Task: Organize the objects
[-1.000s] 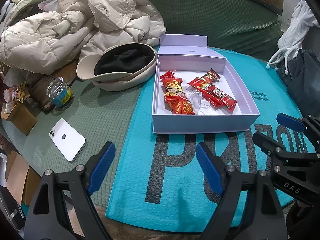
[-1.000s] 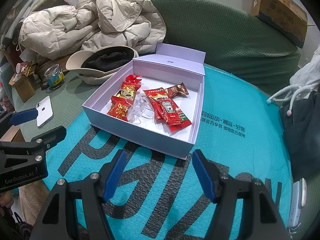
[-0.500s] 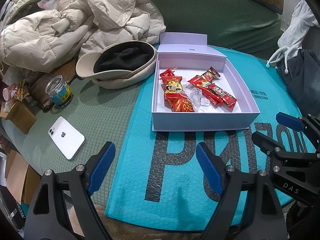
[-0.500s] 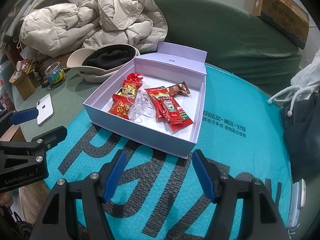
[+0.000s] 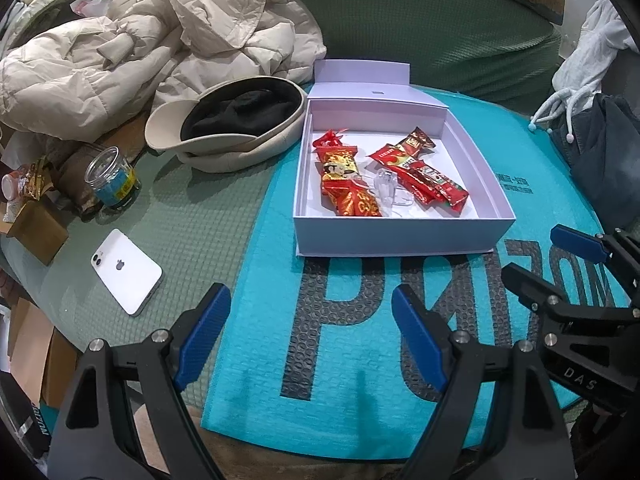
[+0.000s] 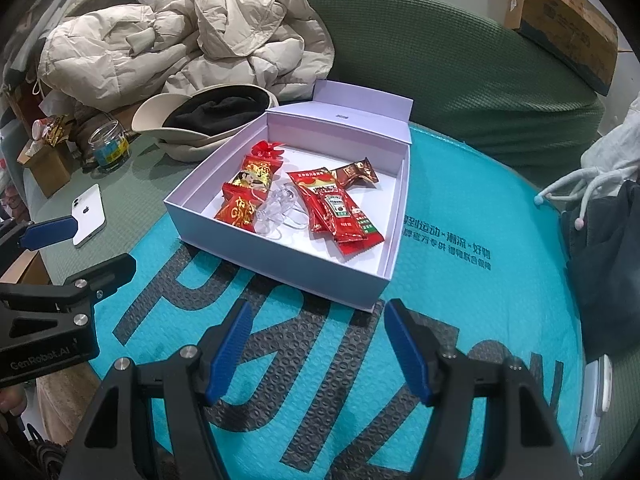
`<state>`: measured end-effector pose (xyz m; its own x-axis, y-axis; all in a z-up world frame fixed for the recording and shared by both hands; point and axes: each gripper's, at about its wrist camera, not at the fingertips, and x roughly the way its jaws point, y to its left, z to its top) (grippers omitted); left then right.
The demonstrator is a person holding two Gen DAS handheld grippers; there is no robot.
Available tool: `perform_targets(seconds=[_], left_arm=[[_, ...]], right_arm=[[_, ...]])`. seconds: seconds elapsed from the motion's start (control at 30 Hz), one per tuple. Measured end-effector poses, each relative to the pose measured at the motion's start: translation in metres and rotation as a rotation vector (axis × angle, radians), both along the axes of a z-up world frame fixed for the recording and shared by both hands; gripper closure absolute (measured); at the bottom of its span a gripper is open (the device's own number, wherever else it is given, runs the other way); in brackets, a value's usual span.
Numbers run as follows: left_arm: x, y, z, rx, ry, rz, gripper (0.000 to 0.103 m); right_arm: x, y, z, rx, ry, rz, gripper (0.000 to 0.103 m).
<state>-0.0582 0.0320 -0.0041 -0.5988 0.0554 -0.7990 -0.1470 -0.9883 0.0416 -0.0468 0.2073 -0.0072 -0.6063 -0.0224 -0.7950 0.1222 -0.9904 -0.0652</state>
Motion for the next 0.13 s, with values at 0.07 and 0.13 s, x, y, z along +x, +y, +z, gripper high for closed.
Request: perform_targets(seconds=[0.07, 0.13], left_arm=[[0.0023, 0.004, -0.0011, -0.003, 0.001, -0.006, 0.021], [0.0048, 0.0082, -0.0027, -0.003, -0.001, -0.01, 0.021]], right_arm=[[0.0023, 0.0031, -0.0013, -0.001, -0.001, -0.007, 0.034], [0.0051, 0.0059, -0.0028, -0.005, -0.003, -0.013, 0.034]])
